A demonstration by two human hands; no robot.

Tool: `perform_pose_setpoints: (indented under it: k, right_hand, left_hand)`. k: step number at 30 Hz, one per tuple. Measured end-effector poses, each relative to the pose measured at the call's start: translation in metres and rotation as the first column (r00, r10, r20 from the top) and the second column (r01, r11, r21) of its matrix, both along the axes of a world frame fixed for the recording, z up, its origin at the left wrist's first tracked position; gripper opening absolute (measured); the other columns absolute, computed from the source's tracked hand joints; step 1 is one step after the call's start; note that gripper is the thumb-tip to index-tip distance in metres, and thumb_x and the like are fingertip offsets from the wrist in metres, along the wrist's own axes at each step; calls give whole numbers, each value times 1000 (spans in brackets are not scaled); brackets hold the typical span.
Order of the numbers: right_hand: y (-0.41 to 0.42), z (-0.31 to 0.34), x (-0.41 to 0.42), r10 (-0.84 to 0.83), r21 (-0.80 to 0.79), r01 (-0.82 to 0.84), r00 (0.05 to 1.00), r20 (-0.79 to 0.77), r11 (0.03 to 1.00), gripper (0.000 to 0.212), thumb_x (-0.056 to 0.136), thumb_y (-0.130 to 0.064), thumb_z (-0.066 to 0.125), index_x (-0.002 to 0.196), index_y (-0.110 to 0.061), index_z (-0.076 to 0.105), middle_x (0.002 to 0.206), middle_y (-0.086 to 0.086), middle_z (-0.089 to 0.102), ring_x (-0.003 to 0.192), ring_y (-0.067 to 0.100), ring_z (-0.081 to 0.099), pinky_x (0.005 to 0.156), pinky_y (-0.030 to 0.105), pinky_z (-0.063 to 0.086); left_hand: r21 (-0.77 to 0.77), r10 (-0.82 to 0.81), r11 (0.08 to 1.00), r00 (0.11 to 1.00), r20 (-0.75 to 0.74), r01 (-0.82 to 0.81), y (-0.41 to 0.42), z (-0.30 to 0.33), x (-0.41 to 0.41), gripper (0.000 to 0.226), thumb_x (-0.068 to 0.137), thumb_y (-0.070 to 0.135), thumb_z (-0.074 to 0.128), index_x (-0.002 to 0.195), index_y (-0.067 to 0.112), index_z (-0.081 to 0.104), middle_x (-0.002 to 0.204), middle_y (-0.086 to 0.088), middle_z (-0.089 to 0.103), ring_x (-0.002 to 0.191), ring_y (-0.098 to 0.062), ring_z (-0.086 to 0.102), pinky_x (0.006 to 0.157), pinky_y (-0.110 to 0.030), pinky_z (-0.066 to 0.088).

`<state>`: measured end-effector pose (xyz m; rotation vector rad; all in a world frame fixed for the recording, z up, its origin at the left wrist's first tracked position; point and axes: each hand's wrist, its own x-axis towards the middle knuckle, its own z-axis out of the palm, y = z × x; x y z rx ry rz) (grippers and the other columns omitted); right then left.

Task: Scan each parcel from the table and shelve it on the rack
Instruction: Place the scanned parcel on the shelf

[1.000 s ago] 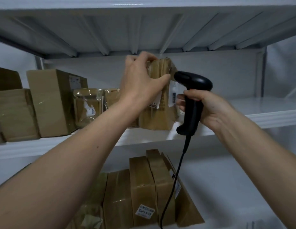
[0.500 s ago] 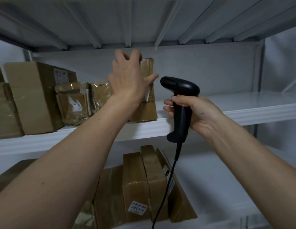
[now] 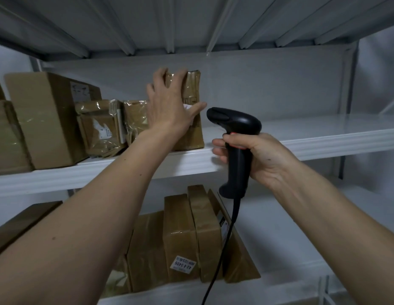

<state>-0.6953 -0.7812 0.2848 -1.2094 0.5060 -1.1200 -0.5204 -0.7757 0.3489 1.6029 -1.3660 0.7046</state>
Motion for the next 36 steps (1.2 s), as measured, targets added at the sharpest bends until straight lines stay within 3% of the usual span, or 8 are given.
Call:
perform_pose_setpoints:
  k: [7, 11, 14, 17, 24, 27, 31, 36]
  right_hand:
    - [14, -17, 4, 73, -26, -72, 997, 28, 997, 21, 83, -3, 67, 103, -3, 65, 96, 16, 74, 90, 25, 72, 82, 33, 58]
    - [25, -47, 23, 133, -8, -133, 991, 8, 991, 17, 84, -4, 66, 101, -6, 66, 94, 12, 75, 87, 22, 72, 81, 32, 57]
    - [37, -80, 45, 228, 16, -228, 973, -34, 974, 20, 83, -4, 65, 103, -7, 66, 95, 13, 75, 83, 21, 72, 79, 31, 58]
    - [57, -119, 68, 333, 83, -328, 941, -55, 941, 36, 75, -6, 69, 110, -5, 64, 95, 15, 74, 80, 21, 71, 74, 31, 58]
    - [135, -208, 137, 418, 230, -375, 890, -182, 898, 21, 76, -2, 71, 97, -3, 68, 89, 21, 69, 77, 26, 66, 72, 32, 54]
    - [173, -235, 171, 437, 293, -359, 860, -265, 886, 4, 79, 1, 71, 79, -3, 69, 89, 29, 65, 80, 31, 60, 83, 45, 51]
    - [230, -260, 230, 419, 315, -313, 830, -368, 896, 15, 78, 2, 72, 68, -8, 70, 76, 17, 68, 78, 32, 63, 94, 53, 48]
    - [302, -279, 314, 433, 334, -308, 795, -425, 891, 10, 78, 0, 74, 78, -10, 70, 73, 8, 71, 80, 29, 68, 94, 50, 51]
  left_hand:
    - [-58, -94, 994, 993, -73, 90, 36, -32, 1, 73, 82, 30, 74, 144, 25, 37, 146, -9, 30, 136, -24, 29, 105, -29, 33]
    - [-132, -197, 976, 961, -194, 173, 77, -92, 9, 54, 86, 25, 71, 134, 21, 49, 132, 1, 48, 120, -9, 47, 97, -19, 40]
    - [-116, -200, 978, 926, -320, 171, 112, -144, 23, 34, 87, 24, 69, 120, 23, 60, 117, 7, 61, 107, -4, 57, 91, -22, 49]
    - [7, -99, 994, 892, -442, 114, 145, -200, 41, 25, 84, 21, 71, 109, 22, 67, 105, 9, 66, 98, -2, 61, 87, -25, 52]
    - [357, 227, 934, 726, -650, 28, 248, -310, 106, 13, 84, 18, 73, 91, 26, 67, 85, 9, 69, 81, -11, 66, 77, -36, 56]
    - [477, 319, 879, 728, -606, 12, 300, -333, 134, 20, 84, 16, 72, 83, 33, 62, 81, 10, 67, 77, -10, 64, 72, -31, 54]
    - [581, 423, 812, 732, -534, -45, 375, -353, 183, 14, 86, 20, 72, 93, 26, 61, 91, 13, 62, 82, -8, 63, 64, -9, 43]
    - [665, 541, 735, 710, -451, -137, 468, -373, 252, 19, 88, 26, 69, 106, 20, 65, 98, 5, 63, 89, -15, 61, 79, -35, 52]
